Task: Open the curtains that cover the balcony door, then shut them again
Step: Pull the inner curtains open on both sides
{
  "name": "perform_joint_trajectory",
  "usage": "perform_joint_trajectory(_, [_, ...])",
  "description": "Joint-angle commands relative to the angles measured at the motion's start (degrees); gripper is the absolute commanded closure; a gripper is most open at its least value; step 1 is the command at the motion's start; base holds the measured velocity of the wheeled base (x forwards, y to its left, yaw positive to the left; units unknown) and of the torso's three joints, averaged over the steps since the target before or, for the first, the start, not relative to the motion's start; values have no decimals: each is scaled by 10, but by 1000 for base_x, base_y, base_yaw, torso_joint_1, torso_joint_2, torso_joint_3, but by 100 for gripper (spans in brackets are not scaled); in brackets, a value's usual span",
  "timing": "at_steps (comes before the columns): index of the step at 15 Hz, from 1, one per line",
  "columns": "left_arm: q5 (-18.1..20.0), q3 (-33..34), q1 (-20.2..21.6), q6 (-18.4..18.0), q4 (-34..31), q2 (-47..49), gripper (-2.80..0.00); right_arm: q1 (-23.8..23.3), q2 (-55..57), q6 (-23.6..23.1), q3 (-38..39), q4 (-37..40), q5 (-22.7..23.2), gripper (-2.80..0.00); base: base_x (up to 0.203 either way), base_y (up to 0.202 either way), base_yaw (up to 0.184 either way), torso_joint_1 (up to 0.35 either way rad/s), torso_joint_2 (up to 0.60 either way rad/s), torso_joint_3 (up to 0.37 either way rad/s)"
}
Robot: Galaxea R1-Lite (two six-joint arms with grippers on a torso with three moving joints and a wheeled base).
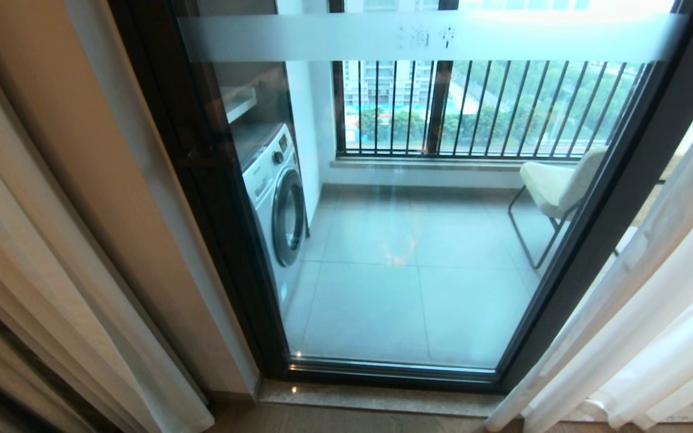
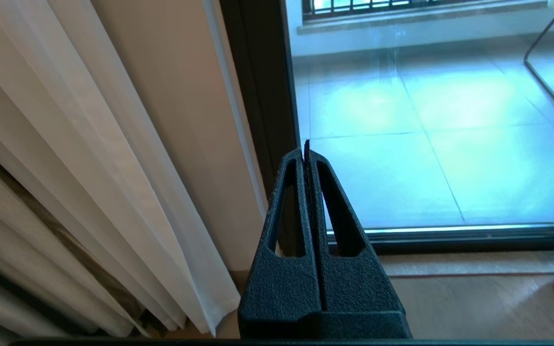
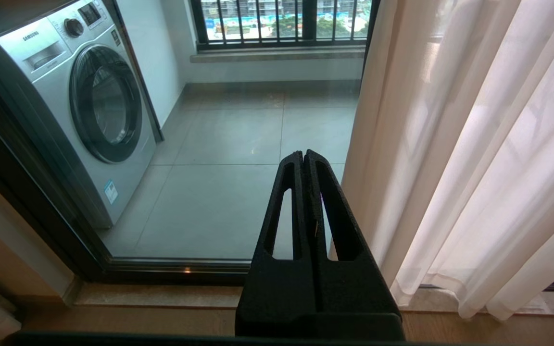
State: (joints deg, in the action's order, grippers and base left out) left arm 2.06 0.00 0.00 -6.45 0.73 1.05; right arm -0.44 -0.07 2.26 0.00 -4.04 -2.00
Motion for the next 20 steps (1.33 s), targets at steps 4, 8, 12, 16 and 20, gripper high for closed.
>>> perform_joint_trajectory(4, [-8, 0, 0, 37, -3, -10, 0, 0, 1, 0, 0, -1, 0, 0, 0, 0, 0, 0, 0, 0])
perform_joint_trajectory(8, [-9, 0, 0, 47, -3, -10, 0, 0, 1, 0, 0, -1, 0, 0, 0, 0, 0, 0, 0, 0])
perform_joint_trajectory(12, [-7, 0, 0, 48, -3, -10, 0, 0, 1, 0, 0, 0, 0, 0, 0, 0, 0, 0, 0, 0])
perform_joint_trajectory(16, [-7, 0, 0, 50, -3, -10, 0, 0, 1, 0, 0, 0, 0, 0, 0, 0, 0, 0, 0, 0])
perform_joint_trajectory(20, [-7, 0, 0, 50, -3, -10, 0, 0, 1, 0, 0, -1, 0, 0, 0, 0, 0, 0, 0, 0])
